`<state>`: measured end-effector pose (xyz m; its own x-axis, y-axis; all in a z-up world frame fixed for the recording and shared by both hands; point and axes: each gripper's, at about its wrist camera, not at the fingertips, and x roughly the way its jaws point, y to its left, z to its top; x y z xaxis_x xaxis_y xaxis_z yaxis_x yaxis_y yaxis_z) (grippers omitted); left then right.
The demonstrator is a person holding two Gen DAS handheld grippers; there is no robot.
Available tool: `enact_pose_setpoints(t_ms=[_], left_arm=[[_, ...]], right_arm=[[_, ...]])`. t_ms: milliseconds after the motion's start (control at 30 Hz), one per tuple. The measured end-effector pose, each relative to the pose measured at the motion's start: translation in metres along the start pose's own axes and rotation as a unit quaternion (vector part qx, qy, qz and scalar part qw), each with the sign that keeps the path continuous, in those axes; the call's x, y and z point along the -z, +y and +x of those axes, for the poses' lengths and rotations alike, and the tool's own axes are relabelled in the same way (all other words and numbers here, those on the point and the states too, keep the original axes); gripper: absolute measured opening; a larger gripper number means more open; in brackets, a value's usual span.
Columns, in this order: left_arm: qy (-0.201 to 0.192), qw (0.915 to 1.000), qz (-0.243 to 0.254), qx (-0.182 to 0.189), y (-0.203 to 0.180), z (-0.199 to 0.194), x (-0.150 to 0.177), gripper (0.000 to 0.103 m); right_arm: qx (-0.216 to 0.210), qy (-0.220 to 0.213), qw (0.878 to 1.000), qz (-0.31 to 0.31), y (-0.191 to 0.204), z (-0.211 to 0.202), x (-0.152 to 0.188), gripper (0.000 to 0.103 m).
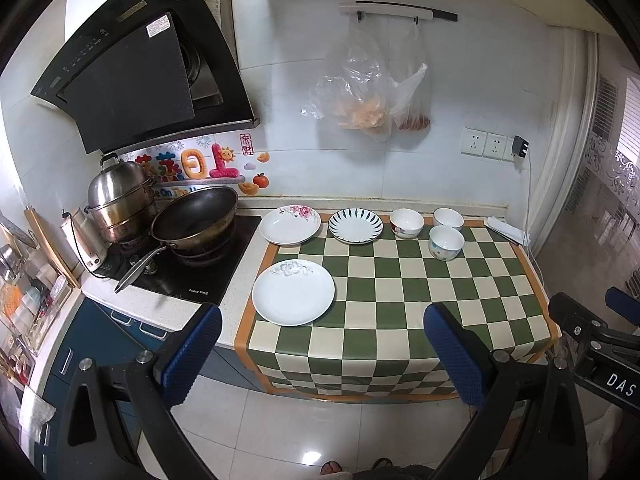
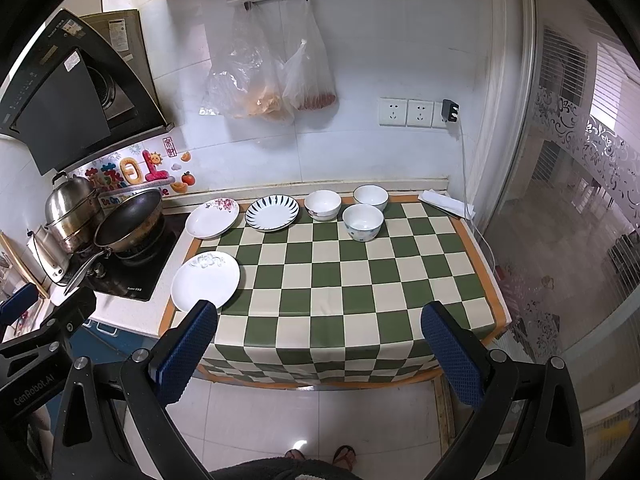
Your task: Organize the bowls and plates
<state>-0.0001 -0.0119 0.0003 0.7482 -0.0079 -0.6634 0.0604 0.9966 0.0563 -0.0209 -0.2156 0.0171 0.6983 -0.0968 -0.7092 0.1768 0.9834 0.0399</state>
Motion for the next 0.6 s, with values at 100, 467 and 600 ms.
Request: enact_pose_setpoints(t_ms=[100, 467, 600], left_arm=[[-0.001, 1.0000, 0.001, -0.001, 0.0003, 0.0005, -0.0008, 0.103], [-0.002, 1.0000, -0.001, 0.000, 0.0016, 0.0007, -0.0011, 0.103], [-0.002, 1.0000, -0.001, 0.000, 0.0018, 0.0002, -0.0008, 0.103]], right_arm=[[-0.001, 0.001, 1.000, 0.000, -0.0011, 0.0000, 0.0011, 0.103], [-0.002, 0.001, 1.000, 0.001, 0.0020, 0.0006, -0.0003, 0.103], [-0.003, 0.000, 1.000, 0.002, 0.0039, 0.0006, -0.0002, 0.103]])
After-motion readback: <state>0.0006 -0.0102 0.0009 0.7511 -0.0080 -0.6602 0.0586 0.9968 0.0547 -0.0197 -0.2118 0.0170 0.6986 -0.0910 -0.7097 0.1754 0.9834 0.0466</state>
